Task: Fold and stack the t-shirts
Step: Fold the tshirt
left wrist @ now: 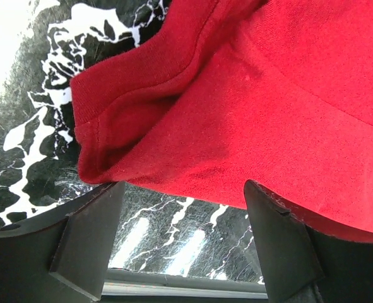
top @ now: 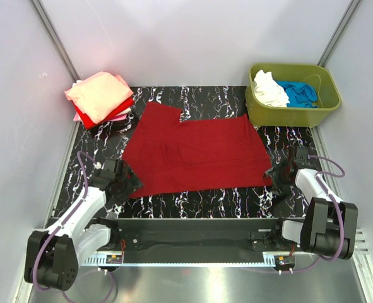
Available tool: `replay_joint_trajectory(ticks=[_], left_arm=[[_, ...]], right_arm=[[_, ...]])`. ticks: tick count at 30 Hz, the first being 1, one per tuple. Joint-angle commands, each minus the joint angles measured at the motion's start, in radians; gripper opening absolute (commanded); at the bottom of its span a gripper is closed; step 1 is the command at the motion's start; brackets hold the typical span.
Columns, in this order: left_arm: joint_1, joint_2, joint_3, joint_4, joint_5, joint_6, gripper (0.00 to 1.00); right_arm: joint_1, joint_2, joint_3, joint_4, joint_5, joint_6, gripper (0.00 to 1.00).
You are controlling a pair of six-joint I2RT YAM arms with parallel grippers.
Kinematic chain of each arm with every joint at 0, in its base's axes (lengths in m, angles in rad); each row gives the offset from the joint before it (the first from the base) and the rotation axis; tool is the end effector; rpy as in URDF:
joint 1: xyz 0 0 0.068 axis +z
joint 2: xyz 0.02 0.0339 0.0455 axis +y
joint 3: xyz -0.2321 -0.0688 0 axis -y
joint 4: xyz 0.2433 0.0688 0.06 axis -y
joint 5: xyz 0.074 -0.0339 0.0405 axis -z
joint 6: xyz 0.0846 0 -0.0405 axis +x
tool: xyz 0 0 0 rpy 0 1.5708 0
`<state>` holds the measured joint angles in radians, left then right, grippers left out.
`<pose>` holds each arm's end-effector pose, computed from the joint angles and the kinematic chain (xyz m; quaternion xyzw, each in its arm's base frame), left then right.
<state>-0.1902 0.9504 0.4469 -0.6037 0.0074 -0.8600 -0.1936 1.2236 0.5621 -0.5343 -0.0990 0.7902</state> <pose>0.1944 -0.0381 0.0957 -0.3191 0.9195 -0.1183 0.1970 0.2252 -0.0356 0.0824 0.4553 0.8693 0.1012 0.1637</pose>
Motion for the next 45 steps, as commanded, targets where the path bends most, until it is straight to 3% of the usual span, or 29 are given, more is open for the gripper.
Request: replay_joint_trajectory(ticks=[1, 3, 6, 7, 9, 11, 14, 36, 40, 41, 42, 44, 45], left_arm=[[0.008, 0.004, -0.017, 0.073, -0.004, -0.031, 0.80], [0.009, 0.013, -0.033, 0.090, -0.035, -0.037, 0.76], [0.009, 0.021, -0.040, 0.111, -0.063, -0.039, 0.64], [0.009, 0.022, -0.039, 0.117, -0.072, -0.036, 0.53], [0.009, 0.033, -0.030, 0.120, -0.099, -0.022, 0.42], [0.009, 0.042, -0.010, 0.124, -0.115, 0.002, 0.17], [0.009, 0.041, 0.042, 0.090, -0.112, 0.029, 0.00], [0.011, -0.338, 0.277, -0.424, -0.020, -0.047, 0.00], [0.011, -0.410, 0.312, -0.533, -0.014, -0.054, 0.04], [0.011, -0.438, 0.317, -0.547, 0.011, -0.056, 0.16], [0.011, -0.453, 0.323, -0.570, 0.016, -0.054, 0.22], [0.011, -0.486, 0.357, -0.593, 0.006, -0.039, 0.35], [0.011, -0.490, 0.372, -0.606, -0.001, -0.030, 0.41]], right_arm=[[-0.006, 0.048, 0.013, 0.086, 0.009, -0.023, 0.62], [-0.007, 0.080, 0.016, 0.102, 0.001, -0.029, 0.58], [-0.009, 0.102, 0.012, 0.126, -0.018, -0.040, 0.34], [-0.009, 0.105, 0.010, 0.134, -0.024, -0.049, 0.26], [-0.010, 0.112, 0.009, 0.146, -0.039, -0.054, 0.15], [-0.013, 0.119, 0.010, 0.148, -0.048, -0.060, 0.00], [-0.015, 0.108, 0.021, 0.126, -0.073, -0.066, 0.00], [-0.015, -0.404, 0.125, -0.423, -0.131, -0.023, 0.00], [-0.015, -0.495, 0.130, -0.509, -0.176, -0.029, 0.00], [-0.015, -0.507, 0.134, -0.539, -0.189, -0.034, 0.03], [-0.015, -0.521, 0.146, -0.552, -0.195, -0.040, 0.24], [-0.015, -0.524, 0.171, -0.587, -0.191, -0.058, 0.53], [-0.015, -0.524, 0.185, -0.589, -0.188, -0.062, 0.77]])
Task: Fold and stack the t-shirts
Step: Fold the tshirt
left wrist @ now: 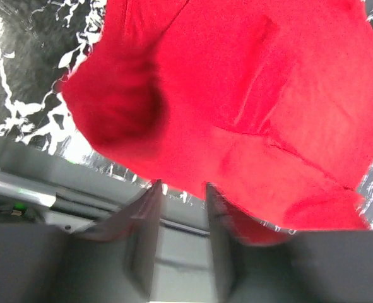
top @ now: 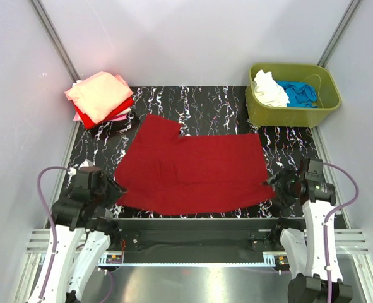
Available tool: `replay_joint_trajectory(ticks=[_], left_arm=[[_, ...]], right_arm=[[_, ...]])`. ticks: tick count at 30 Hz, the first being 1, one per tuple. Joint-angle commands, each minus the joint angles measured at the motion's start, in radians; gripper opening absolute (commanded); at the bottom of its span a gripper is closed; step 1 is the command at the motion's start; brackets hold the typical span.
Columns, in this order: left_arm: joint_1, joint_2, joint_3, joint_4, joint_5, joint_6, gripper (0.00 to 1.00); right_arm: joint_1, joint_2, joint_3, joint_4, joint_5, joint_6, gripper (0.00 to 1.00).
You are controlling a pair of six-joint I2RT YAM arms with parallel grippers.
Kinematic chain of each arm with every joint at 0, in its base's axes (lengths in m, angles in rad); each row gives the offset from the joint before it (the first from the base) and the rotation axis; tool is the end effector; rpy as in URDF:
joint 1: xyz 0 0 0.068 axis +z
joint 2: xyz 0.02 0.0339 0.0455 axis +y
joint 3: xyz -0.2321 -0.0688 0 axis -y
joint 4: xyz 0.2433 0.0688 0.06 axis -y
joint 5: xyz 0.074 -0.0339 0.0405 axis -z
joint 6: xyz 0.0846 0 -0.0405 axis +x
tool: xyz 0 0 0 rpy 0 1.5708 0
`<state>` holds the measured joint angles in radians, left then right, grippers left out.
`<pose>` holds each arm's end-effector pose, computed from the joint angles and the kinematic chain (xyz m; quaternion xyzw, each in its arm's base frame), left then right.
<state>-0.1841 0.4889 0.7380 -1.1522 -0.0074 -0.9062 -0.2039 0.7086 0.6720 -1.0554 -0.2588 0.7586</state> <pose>0.1321 -0.0240 0.2161 -0.3349 0.8834 -0.1669 0.2820 0.1619 -0.0114 0.1773 0.4188 0.8681 0.1850 0.1918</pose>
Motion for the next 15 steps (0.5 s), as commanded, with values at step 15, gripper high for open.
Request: replay_joint_trajectory(ticks=[15], left_arm=[[0.006, 0.511, 0.314, 0.505, -0.003, 0.465, 0.73]], right_arm=[[0.063, 0.219, 0.150, 0.307, -0.269, -0.087, 0.96]])
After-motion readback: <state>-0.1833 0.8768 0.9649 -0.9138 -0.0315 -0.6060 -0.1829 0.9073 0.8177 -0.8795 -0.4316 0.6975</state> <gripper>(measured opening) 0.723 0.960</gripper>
